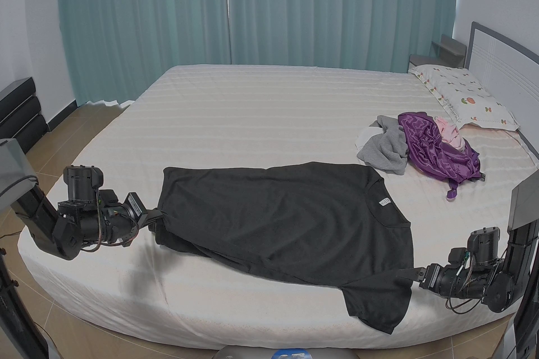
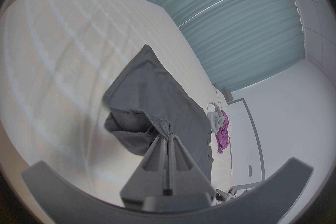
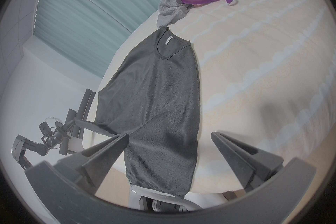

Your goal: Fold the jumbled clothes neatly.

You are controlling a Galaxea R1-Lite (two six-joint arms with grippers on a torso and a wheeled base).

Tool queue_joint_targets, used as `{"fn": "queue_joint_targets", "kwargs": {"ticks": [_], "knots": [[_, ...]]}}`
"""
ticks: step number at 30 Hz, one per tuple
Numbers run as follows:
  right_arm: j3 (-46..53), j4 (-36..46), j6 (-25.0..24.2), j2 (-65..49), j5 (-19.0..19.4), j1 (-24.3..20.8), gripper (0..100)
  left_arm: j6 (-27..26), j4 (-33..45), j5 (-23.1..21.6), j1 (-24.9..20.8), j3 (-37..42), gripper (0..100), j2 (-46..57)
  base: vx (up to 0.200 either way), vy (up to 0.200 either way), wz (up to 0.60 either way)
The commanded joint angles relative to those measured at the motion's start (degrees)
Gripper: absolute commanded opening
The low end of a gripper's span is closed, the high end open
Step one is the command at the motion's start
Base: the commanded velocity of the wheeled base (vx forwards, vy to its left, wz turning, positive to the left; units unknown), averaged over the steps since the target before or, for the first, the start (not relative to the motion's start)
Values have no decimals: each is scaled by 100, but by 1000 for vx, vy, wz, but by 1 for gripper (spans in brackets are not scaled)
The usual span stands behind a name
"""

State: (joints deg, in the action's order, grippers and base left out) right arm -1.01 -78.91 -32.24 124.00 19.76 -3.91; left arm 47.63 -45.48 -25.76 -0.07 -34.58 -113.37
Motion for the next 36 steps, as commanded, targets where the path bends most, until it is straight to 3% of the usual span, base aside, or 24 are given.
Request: {"fn": "queue_joint_targets", "kwargs": {"ticks": [1,8,9,21,30,33,36], "knots": [[57,-10,-1,63,1,-4,100,18,4,53,-125,-303,0,-581,0,0,0],[48,-10,-1,133,1,-4,100,18,13,53,-116,-347,0,-739,0,0,0],[48,-10,-1,133,1,-4,100,18,4,53,-116,-347,100,-739,0,0,0],[48,-10,-1,168,1,-13,100,18,13,62,-212,-259,100,-756,0,0,0],[48,-19,-1,203,1,-22,100,1,699,124,-292,-321,100,-361,0,0,0],[57,-19,-1,186,1,-22,100,1,707,282,-432,-365,100,-431,0,0,0],[48,-19,-1,203,1,-22,100,-8,681,792,-713,-497,100,-809,0,0,0]]}}
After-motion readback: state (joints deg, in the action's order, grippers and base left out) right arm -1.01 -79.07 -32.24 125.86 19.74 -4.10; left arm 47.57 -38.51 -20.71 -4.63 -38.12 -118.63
